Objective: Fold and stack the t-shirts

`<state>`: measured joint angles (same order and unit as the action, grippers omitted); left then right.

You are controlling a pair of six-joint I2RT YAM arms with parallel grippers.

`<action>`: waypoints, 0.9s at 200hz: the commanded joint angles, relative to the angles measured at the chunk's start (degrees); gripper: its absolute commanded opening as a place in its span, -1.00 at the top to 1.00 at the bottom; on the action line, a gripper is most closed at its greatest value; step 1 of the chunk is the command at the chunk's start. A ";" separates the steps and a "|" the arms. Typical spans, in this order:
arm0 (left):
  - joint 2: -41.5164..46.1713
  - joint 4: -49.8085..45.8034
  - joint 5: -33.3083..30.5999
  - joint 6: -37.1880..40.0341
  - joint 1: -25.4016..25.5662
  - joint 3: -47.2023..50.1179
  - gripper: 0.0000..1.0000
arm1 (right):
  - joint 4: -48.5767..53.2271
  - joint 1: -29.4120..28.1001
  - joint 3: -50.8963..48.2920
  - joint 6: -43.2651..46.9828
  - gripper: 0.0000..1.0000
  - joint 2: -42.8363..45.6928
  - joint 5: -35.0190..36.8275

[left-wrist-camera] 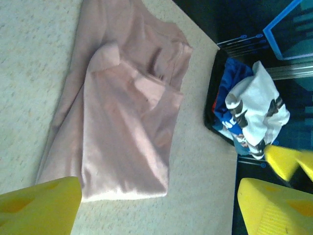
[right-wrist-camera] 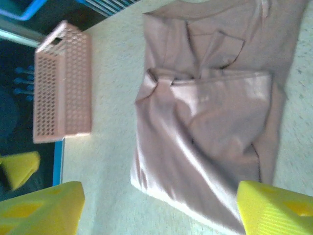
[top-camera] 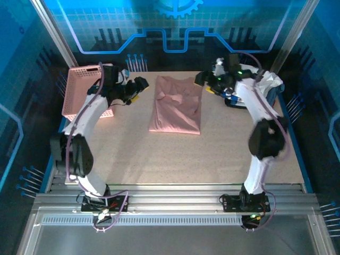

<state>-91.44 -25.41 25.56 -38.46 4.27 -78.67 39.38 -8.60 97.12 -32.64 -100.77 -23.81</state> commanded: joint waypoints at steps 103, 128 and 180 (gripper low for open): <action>-7.55 14.45 5.71 -4.95 4.55 22.19 -0.49 | -17.41 -2.28 -35.39 -2.27 -0.59 1.41 -8.75; -12.04 15.26 4.93 -5.56 5.47 19.96 -0.41 | -17.75 -3.21 -33.36 -2.78 -0.57 -2.78 -8.64; -17.80 15.81 1.53 -7.29 6.08 17.39 -0.19 | -14.79 -5.08 -26.61 -2.16 -0.45 -11.09 -7.15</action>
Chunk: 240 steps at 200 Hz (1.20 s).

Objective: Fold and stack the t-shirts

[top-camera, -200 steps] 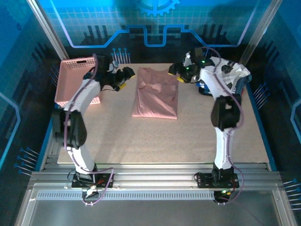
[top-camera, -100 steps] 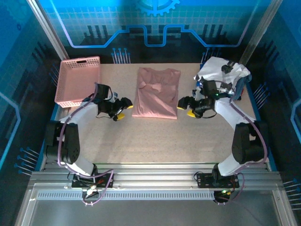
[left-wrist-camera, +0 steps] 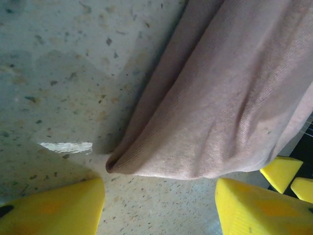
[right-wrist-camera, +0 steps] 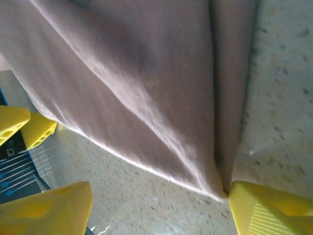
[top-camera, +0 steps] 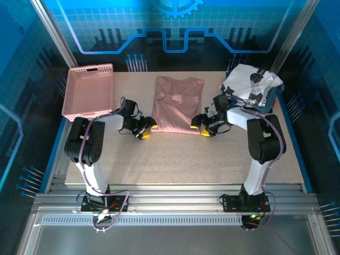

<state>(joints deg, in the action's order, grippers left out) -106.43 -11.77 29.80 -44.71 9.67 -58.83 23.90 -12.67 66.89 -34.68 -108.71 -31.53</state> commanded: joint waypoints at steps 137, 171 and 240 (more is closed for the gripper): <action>21.05 -2.85 -13.06 -4.66 3.07 12.68 1.00 | 8.51 0.01 -8.32 -3.79 0.99 14.72 4.88; 26.89 -2.73 -12.84 -8.56 8.69 18.07 1.00 | 7.72 -3.23 -15.63 -7.20 0.97 20.87 4.93; 45.03 -12.24 -17.05 -15.68 17.98 22.07 1.00 | 15.59 -9.23 -24.22 -13.34 0.93 40.58 7.18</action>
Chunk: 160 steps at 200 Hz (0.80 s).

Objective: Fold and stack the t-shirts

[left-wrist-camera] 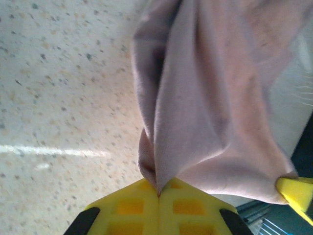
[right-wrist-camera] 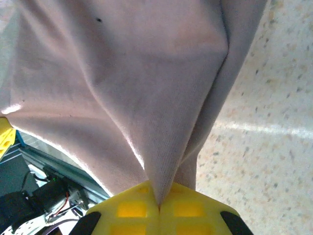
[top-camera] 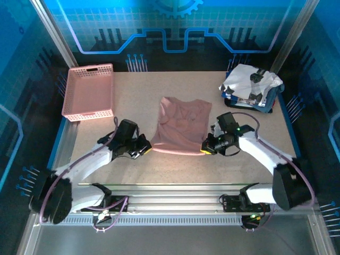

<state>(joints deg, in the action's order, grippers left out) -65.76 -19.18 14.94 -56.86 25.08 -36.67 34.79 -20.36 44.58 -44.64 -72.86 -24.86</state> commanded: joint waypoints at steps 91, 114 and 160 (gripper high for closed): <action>-4.57 -7.89 -1.33 -0.33 1.39 -19.07 1.00 | 11.77 3.49 10.43 1.47 0.91 4.96 -0.42; -9.53 -7.22 -0.81 1.74 -0.66 -24.39 1.00 | 12.88 7.05 14.46 4.41 0.91 1.73 -1.72; -18.79 -5.34 2.36 4.16 -5.32 -32.05 1.00 | 13.47 13.74 21.65 9.19 0.90 -6.83 -5.94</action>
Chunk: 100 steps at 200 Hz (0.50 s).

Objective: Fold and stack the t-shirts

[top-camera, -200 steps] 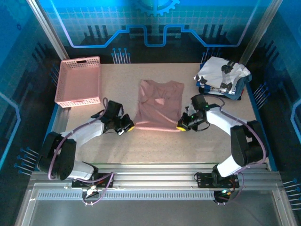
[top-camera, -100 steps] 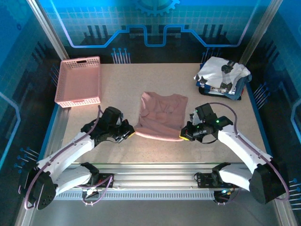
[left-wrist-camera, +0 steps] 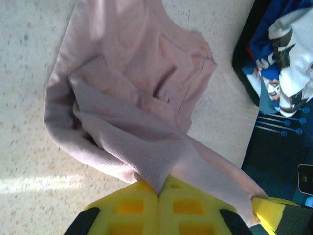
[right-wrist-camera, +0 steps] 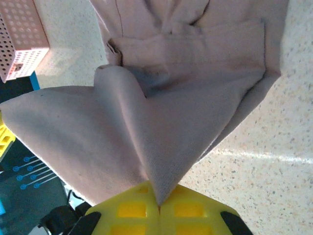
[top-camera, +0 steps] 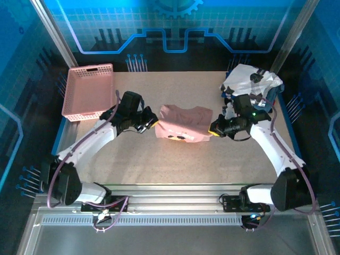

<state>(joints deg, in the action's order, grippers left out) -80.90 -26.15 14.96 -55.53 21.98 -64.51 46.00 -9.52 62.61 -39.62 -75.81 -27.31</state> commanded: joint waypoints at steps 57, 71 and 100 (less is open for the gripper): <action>-15.13 2.42 4.88 4.85 -5.58 -12.59 1.00 | 1.99 7.60 11.24 8.25 0.87 -16.32 -6.78; -17.79 1.99 5.03 5.55 -5.98 -14.99 1.00 | 2.37 8.49 13.50 9.08 0.87 -19.49 -7.31; -23.42 1.08 5.77 6.73 -7.01 -19.30 1.00 | 3.57 10.16 17.75 10.64 0.86 -25.30 -7.57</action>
<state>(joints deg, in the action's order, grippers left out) -100.88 -24.16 19.84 -51.24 16.51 -79.66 47.07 -1.45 76.62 -31.66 -97.36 -33.56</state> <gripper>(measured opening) 0.053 0.070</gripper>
